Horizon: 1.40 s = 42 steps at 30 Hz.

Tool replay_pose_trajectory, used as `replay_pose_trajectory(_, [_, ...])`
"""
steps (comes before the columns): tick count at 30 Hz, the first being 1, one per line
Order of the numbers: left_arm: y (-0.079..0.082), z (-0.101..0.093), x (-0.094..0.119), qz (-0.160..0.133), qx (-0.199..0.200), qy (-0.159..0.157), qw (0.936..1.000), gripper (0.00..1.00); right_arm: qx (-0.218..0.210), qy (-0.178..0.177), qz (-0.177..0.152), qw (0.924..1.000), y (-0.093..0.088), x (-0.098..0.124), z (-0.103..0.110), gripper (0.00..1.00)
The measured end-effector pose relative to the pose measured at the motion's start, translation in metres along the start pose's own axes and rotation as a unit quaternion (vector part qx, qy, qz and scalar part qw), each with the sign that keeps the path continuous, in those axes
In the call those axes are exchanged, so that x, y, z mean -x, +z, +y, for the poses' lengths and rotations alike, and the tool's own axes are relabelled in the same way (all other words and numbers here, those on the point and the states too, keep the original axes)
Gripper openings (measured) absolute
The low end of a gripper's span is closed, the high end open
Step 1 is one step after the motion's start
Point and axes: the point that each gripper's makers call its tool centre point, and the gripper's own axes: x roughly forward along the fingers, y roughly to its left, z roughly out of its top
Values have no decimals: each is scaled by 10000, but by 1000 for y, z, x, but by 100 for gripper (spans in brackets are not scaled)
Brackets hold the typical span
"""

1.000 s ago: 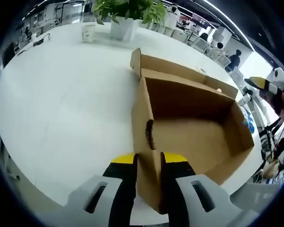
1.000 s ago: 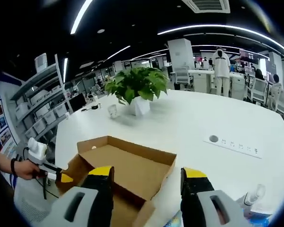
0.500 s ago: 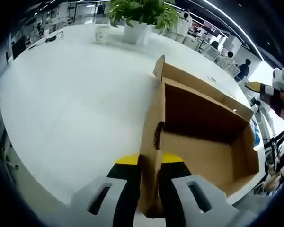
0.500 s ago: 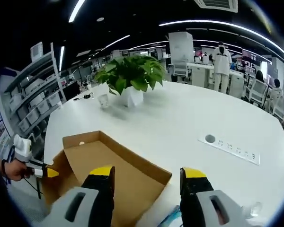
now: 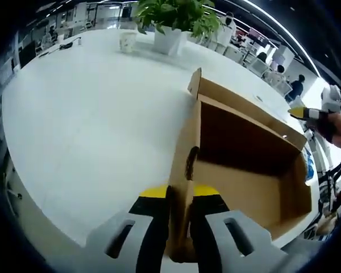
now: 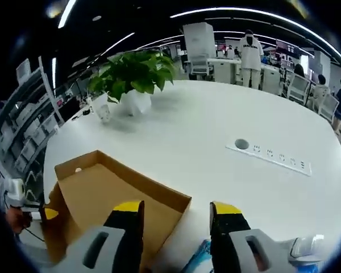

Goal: Operate the shoe box by opening the lid, removing the specified soft item, and placing it in the target area until the item is outside and the box remains undamaged.

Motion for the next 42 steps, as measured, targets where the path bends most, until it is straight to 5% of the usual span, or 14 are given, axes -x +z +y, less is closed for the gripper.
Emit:
replay_pose_trajectory(8, [0, 1, 0, 23, 26, 7, 10000, 11, -521, -62, 423, 9977, -13, -24, 2, 30])
replay_pose_trajectory(20, [0, 1, 0, 49, 84, 29, 9999, 11, -299, -406, 1253, 9908, -50, -41, -6, 15])
replay_pose_trajectory(25, [1, 0, 0, 64, 19, 20, 10000, 11, -399, -566, 1307, 9890, -51, -42, -7, 5])
replay_pose_trajectory(42, [0, 0, 0, 123, -177, 117, 9997, 10, -155, -691, 1134, 9910, -30, -26, -11, 1])
